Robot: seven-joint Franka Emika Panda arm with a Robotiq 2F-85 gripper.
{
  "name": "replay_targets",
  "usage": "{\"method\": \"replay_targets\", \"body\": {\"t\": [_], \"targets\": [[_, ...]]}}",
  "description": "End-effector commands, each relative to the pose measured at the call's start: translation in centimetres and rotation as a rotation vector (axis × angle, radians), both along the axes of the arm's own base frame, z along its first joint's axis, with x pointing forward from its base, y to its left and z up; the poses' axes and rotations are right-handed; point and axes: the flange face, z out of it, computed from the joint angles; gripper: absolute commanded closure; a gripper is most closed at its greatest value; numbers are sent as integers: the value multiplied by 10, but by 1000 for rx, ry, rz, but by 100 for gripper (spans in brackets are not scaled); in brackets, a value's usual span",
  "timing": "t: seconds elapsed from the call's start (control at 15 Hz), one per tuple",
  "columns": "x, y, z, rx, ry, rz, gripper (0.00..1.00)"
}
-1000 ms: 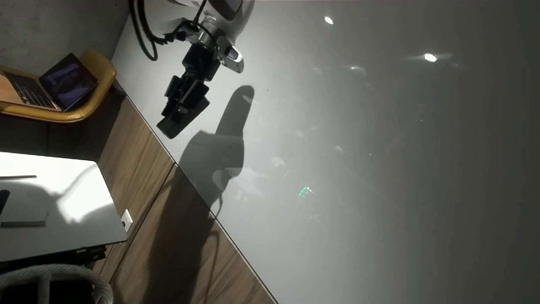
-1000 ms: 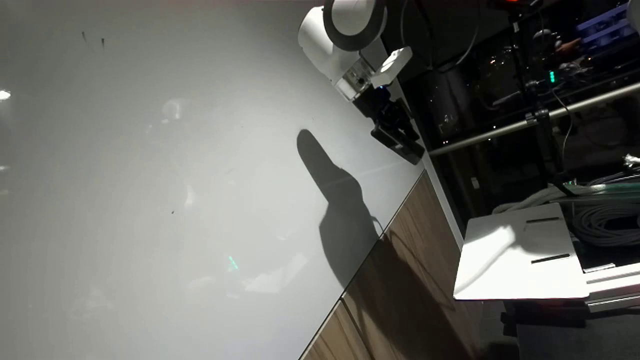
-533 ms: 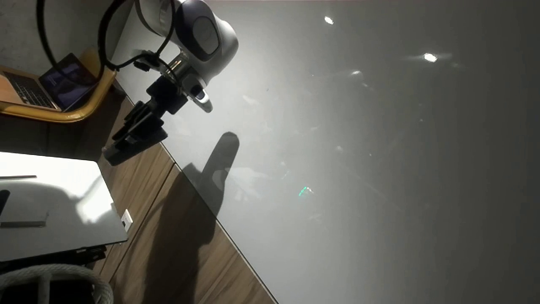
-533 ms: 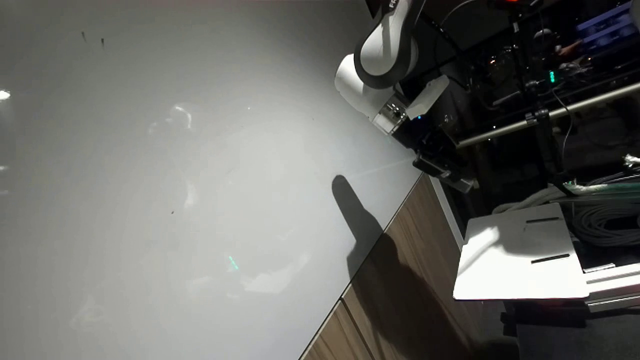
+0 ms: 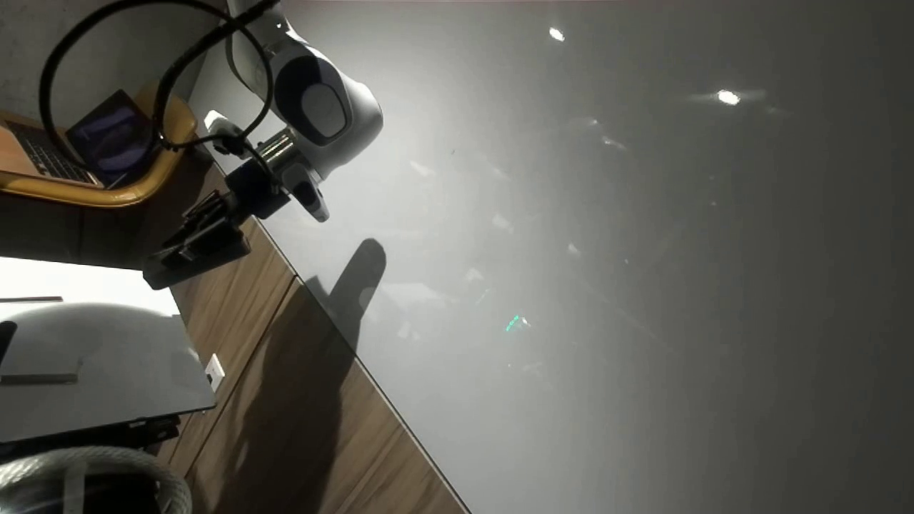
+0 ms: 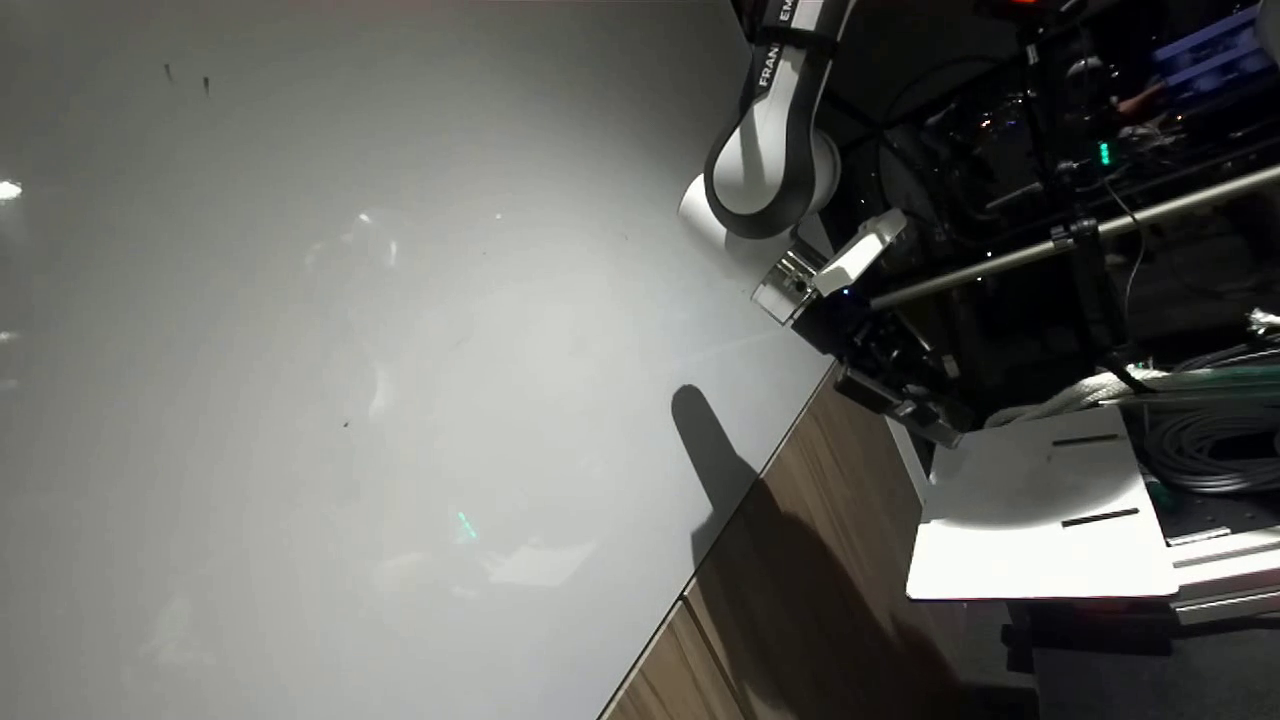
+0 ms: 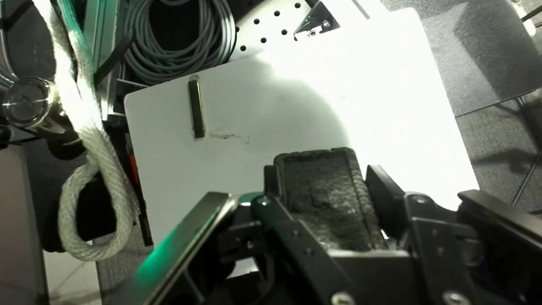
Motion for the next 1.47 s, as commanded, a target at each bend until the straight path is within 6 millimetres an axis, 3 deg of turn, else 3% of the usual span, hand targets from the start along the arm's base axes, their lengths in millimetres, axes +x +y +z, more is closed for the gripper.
{"method": "replay_targets", "body": {"t": [0.0,0.67,1.4], "targets": [[12,8,-19,24,29,14,72],[15,-13,-73,53,126,53,72],[28,-13,-80,90,147,111,72]]}}
